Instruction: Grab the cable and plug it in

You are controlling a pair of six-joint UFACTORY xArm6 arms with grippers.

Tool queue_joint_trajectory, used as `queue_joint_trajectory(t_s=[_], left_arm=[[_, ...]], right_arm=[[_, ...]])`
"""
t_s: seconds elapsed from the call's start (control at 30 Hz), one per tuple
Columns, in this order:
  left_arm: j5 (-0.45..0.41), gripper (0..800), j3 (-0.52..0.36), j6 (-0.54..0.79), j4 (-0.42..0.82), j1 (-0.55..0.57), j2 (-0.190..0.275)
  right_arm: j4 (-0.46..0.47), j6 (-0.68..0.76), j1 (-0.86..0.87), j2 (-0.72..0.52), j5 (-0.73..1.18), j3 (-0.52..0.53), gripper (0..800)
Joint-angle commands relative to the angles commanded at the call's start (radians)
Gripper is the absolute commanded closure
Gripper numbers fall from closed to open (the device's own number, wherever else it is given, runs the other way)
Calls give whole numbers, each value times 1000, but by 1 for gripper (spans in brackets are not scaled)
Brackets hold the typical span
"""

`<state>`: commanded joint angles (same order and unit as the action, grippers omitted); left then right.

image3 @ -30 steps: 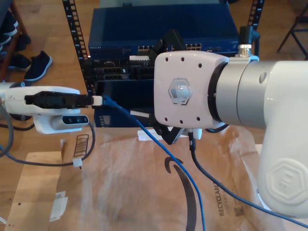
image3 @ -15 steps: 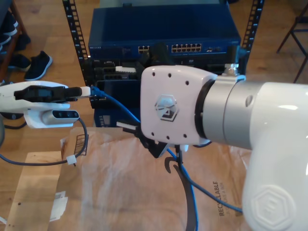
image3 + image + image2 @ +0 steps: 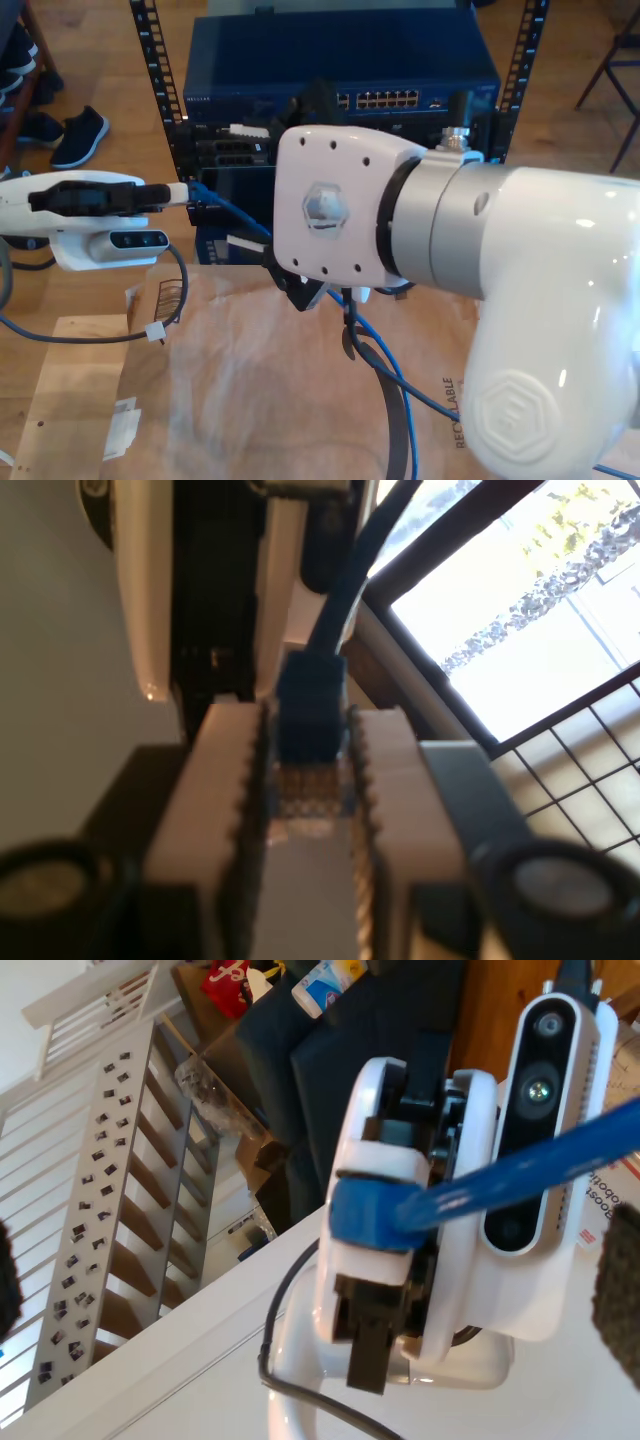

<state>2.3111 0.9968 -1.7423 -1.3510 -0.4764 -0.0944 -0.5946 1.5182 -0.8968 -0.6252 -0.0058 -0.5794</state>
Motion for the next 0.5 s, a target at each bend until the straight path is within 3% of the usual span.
queue_joint_trajectory(t_s=[0.4,0.5], left_arm=[[21,778,6,18,-51,60,0],[25,778,57,9,-51,84,0]], right_arm=[[2,15,0,-6,-5,5,82],[6,14,3,-9,-23,6,84]])
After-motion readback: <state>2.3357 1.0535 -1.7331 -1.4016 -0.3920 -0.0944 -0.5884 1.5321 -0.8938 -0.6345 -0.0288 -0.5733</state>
